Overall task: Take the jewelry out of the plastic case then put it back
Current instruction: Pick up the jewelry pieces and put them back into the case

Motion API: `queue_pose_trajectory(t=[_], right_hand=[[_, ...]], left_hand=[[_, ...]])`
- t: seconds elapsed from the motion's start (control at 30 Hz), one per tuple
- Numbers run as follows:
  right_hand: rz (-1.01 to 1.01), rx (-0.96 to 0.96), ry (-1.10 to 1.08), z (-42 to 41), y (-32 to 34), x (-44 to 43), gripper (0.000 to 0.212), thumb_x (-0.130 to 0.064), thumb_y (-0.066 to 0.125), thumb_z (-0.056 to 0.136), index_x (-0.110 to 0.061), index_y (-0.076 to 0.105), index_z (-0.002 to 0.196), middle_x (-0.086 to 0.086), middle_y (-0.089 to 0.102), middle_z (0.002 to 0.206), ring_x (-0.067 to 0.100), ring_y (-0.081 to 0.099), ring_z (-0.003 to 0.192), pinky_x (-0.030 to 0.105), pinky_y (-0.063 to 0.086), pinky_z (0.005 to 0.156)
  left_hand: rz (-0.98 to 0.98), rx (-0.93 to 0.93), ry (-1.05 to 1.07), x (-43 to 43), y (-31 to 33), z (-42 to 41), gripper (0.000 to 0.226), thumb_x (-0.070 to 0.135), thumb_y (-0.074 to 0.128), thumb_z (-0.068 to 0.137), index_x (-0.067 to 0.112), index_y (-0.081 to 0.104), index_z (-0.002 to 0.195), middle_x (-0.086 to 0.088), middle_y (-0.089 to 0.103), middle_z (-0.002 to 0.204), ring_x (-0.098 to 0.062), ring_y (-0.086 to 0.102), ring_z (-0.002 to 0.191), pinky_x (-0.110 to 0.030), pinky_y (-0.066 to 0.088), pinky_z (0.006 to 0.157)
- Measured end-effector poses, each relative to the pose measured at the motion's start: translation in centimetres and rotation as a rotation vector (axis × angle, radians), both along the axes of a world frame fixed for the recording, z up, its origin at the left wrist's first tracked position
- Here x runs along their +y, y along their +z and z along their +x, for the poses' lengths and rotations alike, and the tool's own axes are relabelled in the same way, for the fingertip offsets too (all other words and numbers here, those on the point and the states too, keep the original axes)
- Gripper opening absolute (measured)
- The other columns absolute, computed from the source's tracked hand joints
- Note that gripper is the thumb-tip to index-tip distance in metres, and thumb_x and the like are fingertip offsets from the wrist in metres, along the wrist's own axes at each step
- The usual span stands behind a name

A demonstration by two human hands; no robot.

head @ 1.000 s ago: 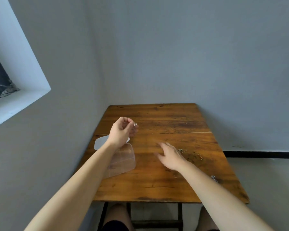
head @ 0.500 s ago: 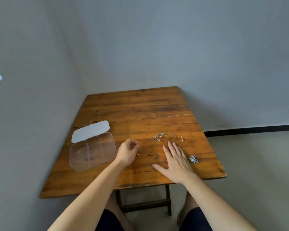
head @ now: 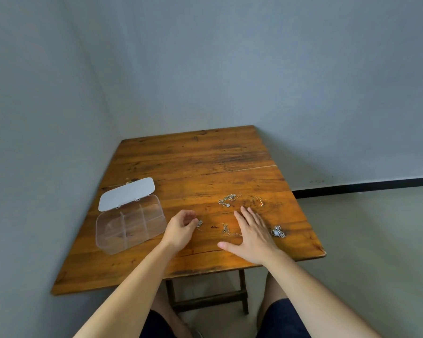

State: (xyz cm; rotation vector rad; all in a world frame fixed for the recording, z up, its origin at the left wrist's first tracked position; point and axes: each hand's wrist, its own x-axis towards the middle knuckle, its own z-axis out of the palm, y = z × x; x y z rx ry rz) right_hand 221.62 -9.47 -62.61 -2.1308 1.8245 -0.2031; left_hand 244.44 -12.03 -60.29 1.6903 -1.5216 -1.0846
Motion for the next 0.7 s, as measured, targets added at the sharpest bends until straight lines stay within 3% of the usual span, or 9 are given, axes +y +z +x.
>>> queue_pose_trajectory(t=[0.17, 0.3, 0.4, 0.5, 0.6, 0.7], right_hand=[[-0.040, -0.246, -0.106, -1.7, 1.0, 0.8, 0.105, -0.088, 0.041, 0.076, -0.032, 0.006, 0.158, -0.006, 0.004, 0.167, 0.014, -0.002, 0.153, 0.048, 0.013, 0.123], [-0.186, -0.211, -0.181, -4.0, 0.4, 2.2, 0.086, -0.072, 0.047, 0.088, -0.028, 0.020, 0.156, -0.001, 0.014, 0.165, 0.017, 0.004, 0.152, 0.043, 0.008, 0.122], [-0.212, -0.183, -0.241, -5.5, -0.6, 3.1, 0.081, -0.071, 0.047, 0.089, -0.026, 0.027, 0.154, 0.002, 0.018, 0.164, 0.020, 0.008, 0.151, 0.042, 0.007, 0.120], [-0.293, -0.160, -0.328, -6.6, -1.6, 3.9, 0.079, -0.071, 0.045, 0.087, -0.022, 0.038, 0.149, 0.006, 0.031, 0.158, 0.025, 0.024, 0.146, 0.046, 0.021, 0.117], [-0.399, -0.086, -0.418, -7.0, -2.5, 4.7, 0.077, -0.069, 0.042, 0.086, -0.014, 0.051, 0.140, 0.009, 0.050, 0.138, 0.027, 0.044, 0.126, 0.047, 0.038, 0.104], [-0.436, -0.037, -0.425, -6.7, -3.1, 5.0, 0.073, -0.065, 0.042, 0.088, -0.011, 0.059, 0.134, 0.008, 0.058, 0.124, 0.026, 0.051, 0.115, 0.046, 0.044, 0.096]], left_hand=[[-0.110, -0.191, -0.063, 0.2, -0.1, -0.9, 0.040, 0.027, 0.060, 0.097, 0.020, 0.053, 0.136, -0.003, 0.056, 0.140, -0.020, 0.054, 0.127, -0.029, 0.046, 0.098], [-0.293, -0.328, -0.116, 1.6, -0.8, -2.8, 0.039, 0.032, 0.061, 0.095, 0.024, 0.056, 0.133, 0.002, 0.052, 0.141, -0.017, 0.048, 0.130, -0.027, 0.044, 0.100], [-0.352, -0.345, -0.165, 2.5, -1.6, -4.4, 0.040, 0.036, 0.061, 0.095, 0.023, 0.057, 0.132, 0.003, 0.051, 0.139, -0.015, 0.046, 0.127, -0.028, 0.044, 0.101], [-0.409, -0.396, -0.197, 3.1, -2.5, -5.6, 0.041, 0.043, 0.060, 0.094, 0.024, 0.058, 0.130, 0.004, 0.054, 0.133, -0.015, 0.048, 0.122, -0.031, 0.043, 0.102], [-0.399, -0.487, -0.228, 3.6, -3.5, -6.3, 0.052, 0.060, 0.052, 0.092, 0.030, 0.055, 0.135, 0.006, 0.051, 0.136, -0.018, 0.041, 0.130, -0.040, 0.033, 0.109], [-0.325, -0.602, -0.219, 3.9, -3.7, -7.0, 0.072, 0.081, 0.038, 0.083, 0.037, 0.050, 0.139, 0.007, 0.044, 0.143, -0.018, 0.033, 0.135, -0.043, 0.028, 0.114]])
